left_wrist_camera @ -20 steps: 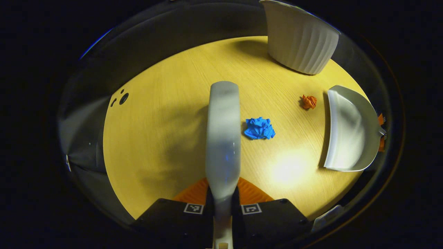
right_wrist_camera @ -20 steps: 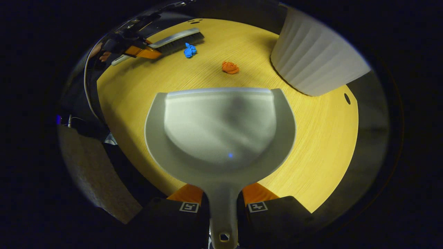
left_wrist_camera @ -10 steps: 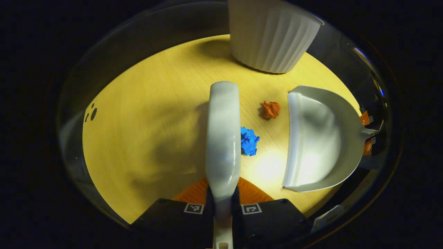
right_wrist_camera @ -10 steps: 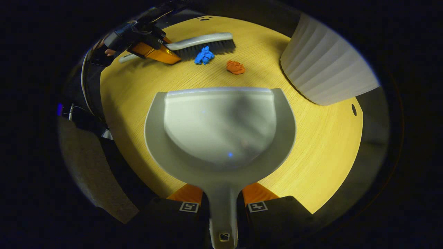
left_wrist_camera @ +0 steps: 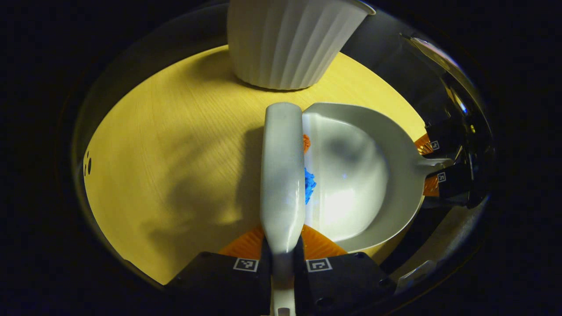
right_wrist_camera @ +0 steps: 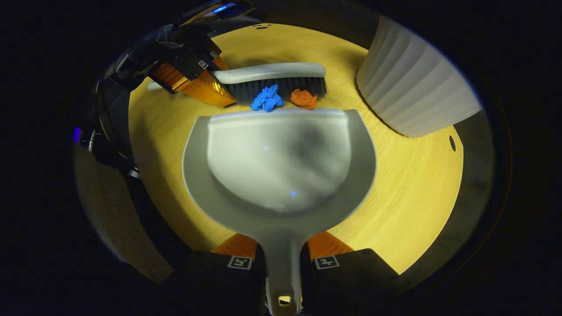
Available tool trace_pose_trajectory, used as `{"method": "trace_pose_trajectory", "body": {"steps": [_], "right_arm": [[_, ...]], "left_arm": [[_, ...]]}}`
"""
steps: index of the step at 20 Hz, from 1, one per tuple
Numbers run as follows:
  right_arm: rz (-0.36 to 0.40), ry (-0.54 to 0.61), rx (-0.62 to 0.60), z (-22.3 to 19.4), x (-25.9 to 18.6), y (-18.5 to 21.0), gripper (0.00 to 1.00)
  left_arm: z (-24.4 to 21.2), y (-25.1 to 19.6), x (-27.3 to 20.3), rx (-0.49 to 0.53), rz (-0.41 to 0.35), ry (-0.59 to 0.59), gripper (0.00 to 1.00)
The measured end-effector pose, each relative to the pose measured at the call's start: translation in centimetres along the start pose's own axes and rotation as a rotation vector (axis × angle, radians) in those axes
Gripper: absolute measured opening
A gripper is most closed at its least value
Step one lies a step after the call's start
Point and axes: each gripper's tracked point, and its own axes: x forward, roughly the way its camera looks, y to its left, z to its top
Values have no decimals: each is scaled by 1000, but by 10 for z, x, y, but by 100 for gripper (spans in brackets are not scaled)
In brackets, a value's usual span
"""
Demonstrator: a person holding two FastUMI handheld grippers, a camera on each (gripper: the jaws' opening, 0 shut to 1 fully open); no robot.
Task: Pick up the small broom and dustpan from the desktop, sweep the trash into the dustpan with the broom, and then empty the trash into the garbage bin.
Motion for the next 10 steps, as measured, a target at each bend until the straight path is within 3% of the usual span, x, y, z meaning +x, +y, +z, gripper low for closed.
{"method": "trace_pose_trajectory", "body": {"steps": [4,8,10], "right_arm": [[-1,-33,8,0,3,-1,36],[-17,-77,47,1,26,-10,40],[-52,-102,93,-7,31,-24,40]], "left_arm": [[4,-25,-10,-25,-72,-8,25],[-2,-28,-19,-29,-46,-27,25],[-10,-20,-30,-76,7,-50,25]]}}
